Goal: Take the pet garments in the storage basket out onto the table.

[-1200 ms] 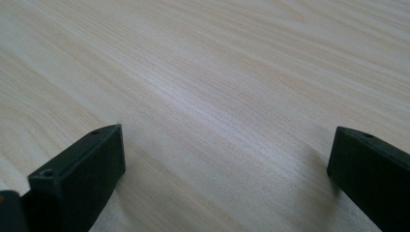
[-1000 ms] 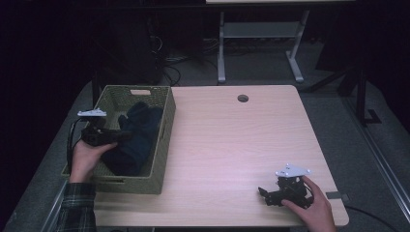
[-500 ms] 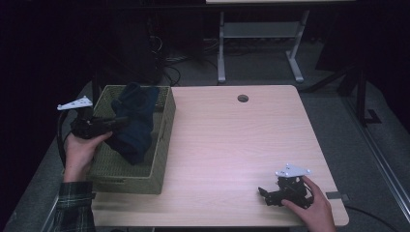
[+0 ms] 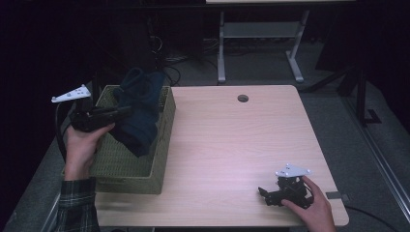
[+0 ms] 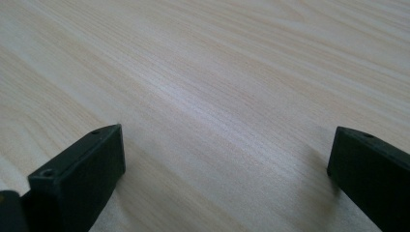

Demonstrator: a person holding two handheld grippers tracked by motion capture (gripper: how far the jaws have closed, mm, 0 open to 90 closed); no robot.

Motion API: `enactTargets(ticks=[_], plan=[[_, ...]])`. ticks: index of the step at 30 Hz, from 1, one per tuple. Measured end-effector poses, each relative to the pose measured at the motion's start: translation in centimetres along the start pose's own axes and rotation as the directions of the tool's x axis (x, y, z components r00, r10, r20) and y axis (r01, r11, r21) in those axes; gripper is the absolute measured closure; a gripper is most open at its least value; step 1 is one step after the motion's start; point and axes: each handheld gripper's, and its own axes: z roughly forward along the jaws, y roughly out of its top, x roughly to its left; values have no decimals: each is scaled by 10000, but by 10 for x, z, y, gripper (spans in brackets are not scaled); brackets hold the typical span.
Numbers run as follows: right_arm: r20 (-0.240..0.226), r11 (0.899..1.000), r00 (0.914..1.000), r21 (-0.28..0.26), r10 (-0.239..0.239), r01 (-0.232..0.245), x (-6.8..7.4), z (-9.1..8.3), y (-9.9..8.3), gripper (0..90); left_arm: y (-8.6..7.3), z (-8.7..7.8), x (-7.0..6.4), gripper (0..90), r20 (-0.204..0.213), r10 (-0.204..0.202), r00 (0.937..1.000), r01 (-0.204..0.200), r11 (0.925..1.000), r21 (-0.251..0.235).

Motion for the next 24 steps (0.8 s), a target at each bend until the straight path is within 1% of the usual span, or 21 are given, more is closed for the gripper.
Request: enactTargets(ticks=[1, 2, 4, 6, 8, 10, 11, 12, 14, 16, 17, 21, 22, 24], plan=[[-2, 10000, 10000, 0, -2, 2, 0, 0, 0, 0, 0, 0, 0, 749, 0, 0, 10000, 0, 10000, 0], [-2, 10000, 10000, 2, 2, -2, 0, 0, 0, 0, 3, 2, -4, 749, 104, 78, 9999, -78, 10000, -57], [-2, 10000, 10000, 1, 4, -4, 0, 0, 0, 0, 6, 4, -7, 749, 186, 168, 9997, -166, 9998, -107], [0, 10000, 10000, 0, 2, -2, 0, 0, 0, 0, 7, 5, -8, 749, 230, 150, 9996, -146, 9998, -159], [2, 10000, 10000, -1, 4, -4, 0, 0, 0, 0, 9, 8, -11, 749, 285, 189, 9994, -183, 9997, -189], [0, 10000, 10000, 1, 5, -5, 0, 0, 0, 0, 12, 13, -16, 749, 427, 249, 9988, -238, 9994, -254], [0, 10000, 10000, 1, 5, -5, 0, 0, 0, 0, 12, 13, -16, 750, 427, 249, 9988, -238, 9994, -254], [0, 10000, 10000, 0, 5, -5, 0, 0, 0, 0, 15, 17, -19, 750, 544, 309, 9980, -291, 9990, -341], [-1, 10000, 10000, 1, 4, -4, 0, 0, 0, 0, 18, 21, -22, 749, 663, 418, 9969, -395, 9986, -365], [0, 10000, 10000, 7, 7, -7, 0, 0, 0, 0, 19, 23, -24, 749, 705, 450, 9965, -424, 9984, -381], [-1, 10000, 10000, 1, 5, -5, 0, 0, 0, 0, 21, 28, -28, 749, 824, 500, 9953, -468, 9981, -408], [5, 10000, 10000, 14, -1, 1, 0, 0, 0, 0, 25, 39, -35, 750, 1037, 658, 9924, -622, 9974, -375], [5, 10000, 10000, 14, -1, 1, 0, 0, 0, 0, 25, 39, -35, 750, 1037, 658, 9924, -622, 9974, -375], [3, 10000, 10000, 11, 5, -5, 0, 0, 0, 0, 27, 48, -41, 749, 1245, 774, 9892, -738, 9967, -330]])
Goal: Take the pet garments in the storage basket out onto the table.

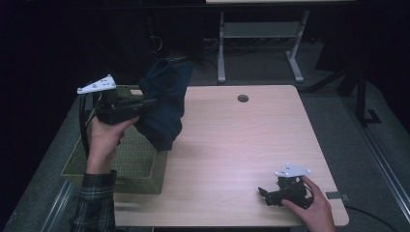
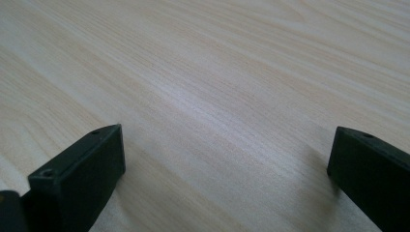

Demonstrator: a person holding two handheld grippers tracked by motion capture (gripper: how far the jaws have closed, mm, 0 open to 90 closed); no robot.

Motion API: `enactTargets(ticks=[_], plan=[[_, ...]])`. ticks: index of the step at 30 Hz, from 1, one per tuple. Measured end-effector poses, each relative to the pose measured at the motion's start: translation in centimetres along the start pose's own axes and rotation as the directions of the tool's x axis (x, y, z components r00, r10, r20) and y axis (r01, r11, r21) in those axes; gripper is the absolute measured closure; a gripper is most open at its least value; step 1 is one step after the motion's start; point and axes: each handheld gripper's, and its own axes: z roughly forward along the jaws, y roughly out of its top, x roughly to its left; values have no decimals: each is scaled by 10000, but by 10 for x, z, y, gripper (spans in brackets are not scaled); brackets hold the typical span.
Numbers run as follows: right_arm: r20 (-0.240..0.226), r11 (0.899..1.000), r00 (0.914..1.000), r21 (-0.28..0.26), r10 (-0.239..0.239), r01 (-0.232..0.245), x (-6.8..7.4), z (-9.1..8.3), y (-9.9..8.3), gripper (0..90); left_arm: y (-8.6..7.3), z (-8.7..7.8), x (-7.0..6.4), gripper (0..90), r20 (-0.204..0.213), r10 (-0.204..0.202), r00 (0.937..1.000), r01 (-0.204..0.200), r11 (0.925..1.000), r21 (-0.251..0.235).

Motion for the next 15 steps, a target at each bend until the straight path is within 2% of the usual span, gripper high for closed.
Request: enactTargets(ticks=[2, 11, 15], plan=[[-3, 10000, 10000, -1, 17, -17, 0, 0, 0, 0, 1, 3, -1, 749, 61, 32, 10000, -32, 10000, 16], [1, 10000, 10000, -5, 15, -15, 0, 0, 0, 0, 6, 39, -17, 749, 720, 295, 9970, -312, 9993, 217], [7, 10000, 10000, -19, -8, 8, 0, 0, 0, 0, 6, 50, -21, 749, 867, 336, 9957, -360, 9990, 259]])
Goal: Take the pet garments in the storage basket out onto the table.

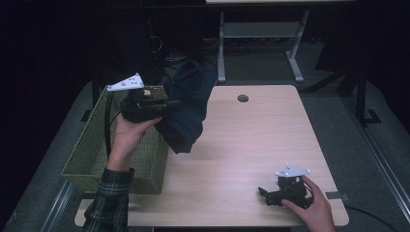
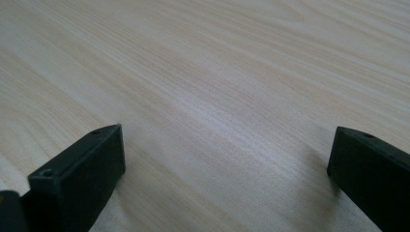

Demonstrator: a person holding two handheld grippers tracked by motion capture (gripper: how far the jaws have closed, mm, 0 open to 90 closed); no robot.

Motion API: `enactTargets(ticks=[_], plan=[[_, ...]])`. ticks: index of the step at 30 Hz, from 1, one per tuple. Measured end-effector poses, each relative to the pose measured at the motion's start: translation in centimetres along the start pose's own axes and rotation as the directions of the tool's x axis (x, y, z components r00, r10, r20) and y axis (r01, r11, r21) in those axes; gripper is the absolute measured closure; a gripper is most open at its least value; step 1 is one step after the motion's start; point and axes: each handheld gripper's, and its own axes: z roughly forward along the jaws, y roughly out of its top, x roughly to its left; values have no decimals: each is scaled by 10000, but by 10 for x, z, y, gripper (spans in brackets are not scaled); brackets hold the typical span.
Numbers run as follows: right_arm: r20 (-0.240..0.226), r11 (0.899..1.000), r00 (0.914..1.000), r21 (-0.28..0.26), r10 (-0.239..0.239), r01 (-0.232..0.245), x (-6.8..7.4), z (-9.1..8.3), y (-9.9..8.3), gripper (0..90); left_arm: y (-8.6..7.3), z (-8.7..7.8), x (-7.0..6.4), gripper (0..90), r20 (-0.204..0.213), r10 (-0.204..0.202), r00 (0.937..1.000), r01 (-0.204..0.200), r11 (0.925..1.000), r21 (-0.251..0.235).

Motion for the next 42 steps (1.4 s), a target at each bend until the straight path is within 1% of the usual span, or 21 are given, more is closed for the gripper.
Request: enactTargets(ticks=[3, 4, 6, 7, 8, 9, 14, 18, 19, 21, 22, 27, 28, 30, 31, 34, 35, 36, 37, 38, 42], plan=[[-1, 10000, 10000, -1, -2, 2, 0, 0, 0, 0, 2, 15, -5, 750, 217, 81, 9997, -83, 9999, 97], [-2, 10000, 10000, 0, -2, 2, 0, 0, 0, 0, 2, 15, -5, 750, 217, 81, 9997, -83, 9999, 97], [-1, 10000, 10000, 0, 1, -1, 0, 0, 0, 0, 2, 25, -9, 750, 419, 113, 9991, -122, 9997, 202], [-1, 10000, 10000, 0, 1, -1, 0, 0, 0, 0, 2, 25, -9, 750, 419, 113, 9991, -122, 9997, 202], [0, 10000, 10000, 1, 2, -2, 0, 0, 0, 0, 2, 29, -10, 750, 471, 124, 9988, -135, 9996, 250], [-1, 10000, 10000, 0, -1, 1, 0, 0, 0, 0, 2, 36, -12, 750, 550, 151, 9984, -169, 9993, 331], [0, 10000, 10000, 4, 0, 0, 0, 0, 0, 0, 0, 53, -16, 750, 724, 238, 9971, -274, 9984, 492], [-1, 10000, 10000, -1, 0, 0, 0, 0, 0, 0, -2, 66, -20, 750, 832, 210, 9963, -259, 9980, 585], [0, 10000, 10000, 4, 0, 0, 0, 0, 0, 0, -2, 66, -20, 750, 832, 210, 9963, -259, 9980, 585], [-1, 10000, 10000, -1, 1, -1, 0, 0, 0, 0, -5, 77, -21, 750, 884, 159, 9960, -220, 9974, 691], [-1, 10000, 10000, 1, 2, -2, 0, 0, 0, 0, -5, 77, -21, 750, 884, 159, 9960, -220, 9974, 691], [-2, 10000, 10000, -2, -5, 5, 0, 0, 0, 0, -15, 98, -23, 750, 979, 73, 9952, -175, 9945, 1036], [-2, 10000, 10000, -2, -5, 5, 0, 0, 0, 0, -15, 98, -23, 750, 979, 73, 9952, -175, 9945, 1036], [-1, 10000, 10000, -1, -5, 5, 0, 0, 0, 0, -19, 105, -24, 749, 963, 106, 9953, -218, 9929, 1167], [-2, 10000, 10000, 3, -1, 1, 0, 0, 0, 0, -23, 111, -24, 749, 1011, 32, 9949, -155, 9925, 1211], [-1, 10000, 10000, 3, -1, 1, 0, 0, 0, 0, -29, 120, -25, 749, 966, -25, 9953, -110, 9903, 1383], [-1, 10000, 10000, 3, -1, 1, 0, 0, 0, 0, -29, 120, -25, 749, 966, -25, 9953, -110, 9903, 1383], [-3, 10000, 10000, -6, -1, 1, 0, 0, 0, 0, -33, 126, -25, 749, 933, -32, 9956, -105, 9891, 1466], [-6, 10000, 10000, -9, 2, -2, 0, 0, 0, 0, -33, 126, -25, 749, 933, -32, 9956, -105, 9891, 1466], [-6, 10000, 10000, -3, -4, 4, 0, 0, 0, 0, -39, 133, -25, 749, 884, -23, 9961, -117, 9873, 1585], [-10, 10000, 10000, -9, -23, 23, 0, 0, 0, 0, -52, 147, -24, 749, 768, -105, 9970, -49, 9801, 1982]])
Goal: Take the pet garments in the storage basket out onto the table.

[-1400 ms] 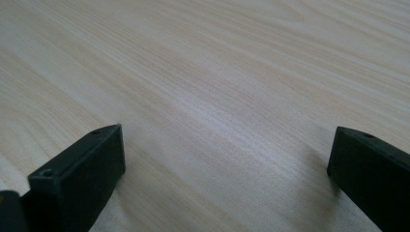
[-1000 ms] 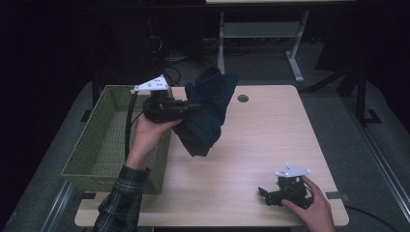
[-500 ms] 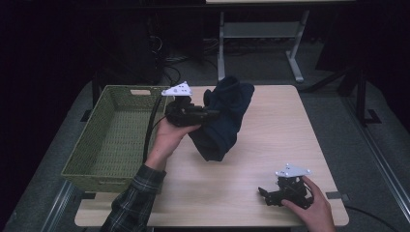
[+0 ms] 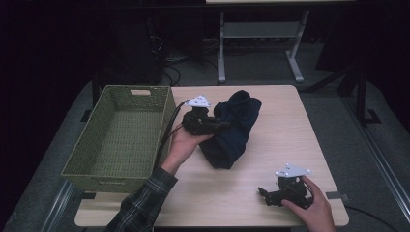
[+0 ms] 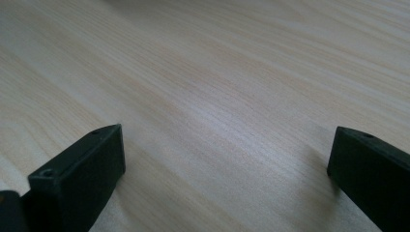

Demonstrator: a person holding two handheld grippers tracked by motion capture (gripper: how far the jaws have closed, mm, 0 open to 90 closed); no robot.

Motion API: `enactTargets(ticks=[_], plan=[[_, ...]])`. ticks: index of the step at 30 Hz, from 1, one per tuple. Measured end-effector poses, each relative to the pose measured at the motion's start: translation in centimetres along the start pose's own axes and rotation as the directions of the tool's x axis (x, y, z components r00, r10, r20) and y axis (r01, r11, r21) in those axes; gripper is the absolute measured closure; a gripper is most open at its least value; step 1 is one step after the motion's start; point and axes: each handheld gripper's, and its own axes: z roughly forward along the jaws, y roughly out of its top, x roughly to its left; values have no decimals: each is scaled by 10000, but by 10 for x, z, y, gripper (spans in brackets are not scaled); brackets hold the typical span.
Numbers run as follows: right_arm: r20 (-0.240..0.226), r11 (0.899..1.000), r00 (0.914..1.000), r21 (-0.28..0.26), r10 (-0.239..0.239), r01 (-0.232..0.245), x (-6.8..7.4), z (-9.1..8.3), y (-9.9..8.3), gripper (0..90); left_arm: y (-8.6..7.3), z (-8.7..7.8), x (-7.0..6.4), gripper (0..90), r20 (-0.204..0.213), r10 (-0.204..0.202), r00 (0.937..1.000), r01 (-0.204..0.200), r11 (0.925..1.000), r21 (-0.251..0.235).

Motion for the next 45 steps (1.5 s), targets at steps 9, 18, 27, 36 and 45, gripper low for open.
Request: enactTargets(ticks=[9, 18, 27, 36, 45], plan=[[-6, 10000, 10000, 21, 13, -13, 0, 0, 0, 0, -12, 27, 1, 750, 1, -182, 9998, 182, 9988, 446], [-15, 10000, 10000, 24, 41, -41, 0, 0, 0, 0, -27, 62, 3, 747, 88, -331, 9994, 318, 9922, 1203], [-42, 10000, 10000, 8, 45, -45, 1, 0, 0, 0, -37, 88, 3, 687, 253, -394, 9989, 342, 9832, 1795], [-39, 10000, 10000, 33, 23, -23, 1, -1, 0, 0, -35, 85, 2, 409, 266, 88, 9996, -134, 9841, 1771], [-27, 10000, 10000, -1, -31, 31, 0, -1, 0, 0, -30, 71, -2, 194, -7, 623, 9981, -613, 9847, 1632]])
